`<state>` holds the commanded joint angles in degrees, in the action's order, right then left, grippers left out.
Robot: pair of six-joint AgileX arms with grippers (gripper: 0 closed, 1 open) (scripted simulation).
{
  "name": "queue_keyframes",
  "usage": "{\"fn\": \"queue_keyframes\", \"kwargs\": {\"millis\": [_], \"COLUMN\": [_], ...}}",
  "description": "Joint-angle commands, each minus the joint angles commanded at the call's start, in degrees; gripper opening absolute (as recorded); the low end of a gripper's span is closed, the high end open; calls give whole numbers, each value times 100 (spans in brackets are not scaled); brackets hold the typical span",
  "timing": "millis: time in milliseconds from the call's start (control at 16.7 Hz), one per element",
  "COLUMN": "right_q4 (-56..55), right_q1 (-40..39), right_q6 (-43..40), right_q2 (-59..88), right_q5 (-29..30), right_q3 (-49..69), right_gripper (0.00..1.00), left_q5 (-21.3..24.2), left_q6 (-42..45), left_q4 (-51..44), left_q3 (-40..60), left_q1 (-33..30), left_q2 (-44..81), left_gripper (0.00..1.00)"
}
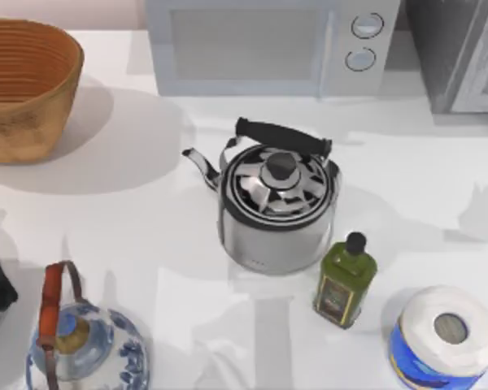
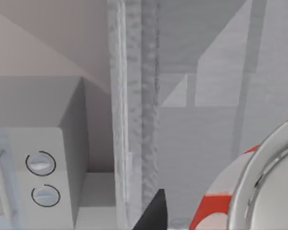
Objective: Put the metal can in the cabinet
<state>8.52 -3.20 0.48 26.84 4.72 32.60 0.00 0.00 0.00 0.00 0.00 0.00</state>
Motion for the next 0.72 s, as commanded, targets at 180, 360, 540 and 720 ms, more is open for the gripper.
{"fn": "queue_keyframes", "kwargs": {"millis": [180,360,540,720], "right_q4": [407,806,1152,1412], "right_q1": [-166,-343,-511,-650], "right_q6": [15,29,44,56], "right_q2": [1262,2512,3625,4447], "right_q5": [195,371,509,600], "right_q3": [1746,3486,5005,6106], "right_gripper": [0,0,0,0], "left_q5": [0,0,0,0], "left_q6": [0,0,0,0], "left_q4": [0,0,0,0], "left_q3": [0,0,0,0], "left_q1": [0,0,0,0], "left_q2": [0,0,0,0], "left_gripper": [100,100,100,100]}}
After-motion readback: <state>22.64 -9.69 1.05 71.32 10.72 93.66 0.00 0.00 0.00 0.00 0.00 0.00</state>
